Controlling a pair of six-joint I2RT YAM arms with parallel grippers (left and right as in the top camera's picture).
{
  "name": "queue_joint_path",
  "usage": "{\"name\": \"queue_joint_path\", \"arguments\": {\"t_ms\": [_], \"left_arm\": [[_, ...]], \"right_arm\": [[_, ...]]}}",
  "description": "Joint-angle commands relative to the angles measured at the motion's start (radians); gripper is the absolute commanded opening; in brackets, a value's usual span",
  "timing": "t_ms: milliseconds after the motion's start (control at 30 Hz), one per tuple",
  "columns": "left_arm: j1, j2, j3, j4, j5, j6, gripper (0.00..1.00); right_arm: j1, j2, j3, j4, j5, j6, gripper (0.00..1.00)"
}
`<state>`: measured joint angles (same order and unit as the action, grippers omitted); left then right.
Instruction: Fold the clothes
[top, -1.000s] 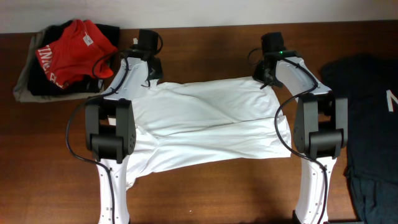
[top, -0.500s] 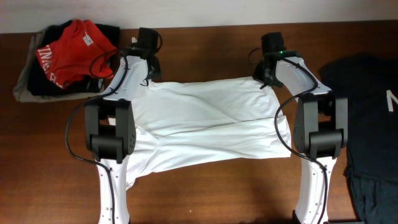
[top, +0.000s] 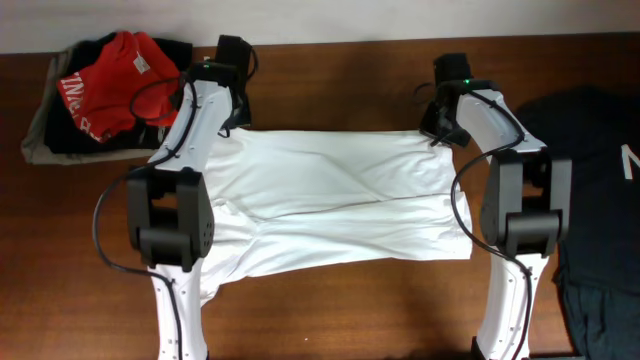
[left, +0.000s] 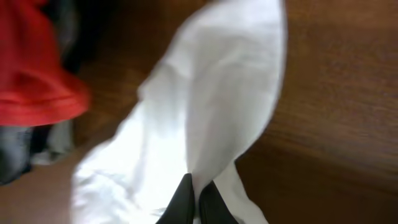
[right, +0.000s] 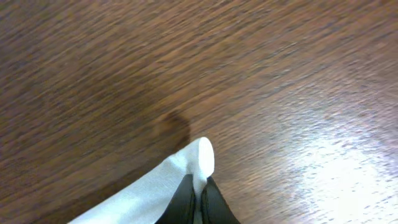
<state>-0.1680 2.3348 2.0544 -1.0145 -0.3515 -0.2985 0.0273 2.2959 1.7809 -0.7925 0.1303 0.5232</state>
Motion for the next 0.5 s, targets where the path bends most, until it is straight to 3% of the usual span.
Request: {"name": "queue_joint_path", "arguments": {"t_ms": [0, 333, 467], "left_arm": [[0.003, -0.101, 0.016, -0.058, -0.064, 0.001, 0.01], [0.0, -0.132, 0.016, -0.248, -0.061, -0.004, 0.01], [0.0, -0.132, 0.016, -0.363, -0.061, -0.065, 0.01]], "right_arm": [[-0.014, -0.094, -0.008, -0.011, 0.021, 0.01, 0.04], [-0.016, -0.255, -0.008, -0.146, 0.092, 0.005, 0.04], [-0.016, -0.288, -0.008, -0.245, 0.095, 0.005, 0.04]]}}
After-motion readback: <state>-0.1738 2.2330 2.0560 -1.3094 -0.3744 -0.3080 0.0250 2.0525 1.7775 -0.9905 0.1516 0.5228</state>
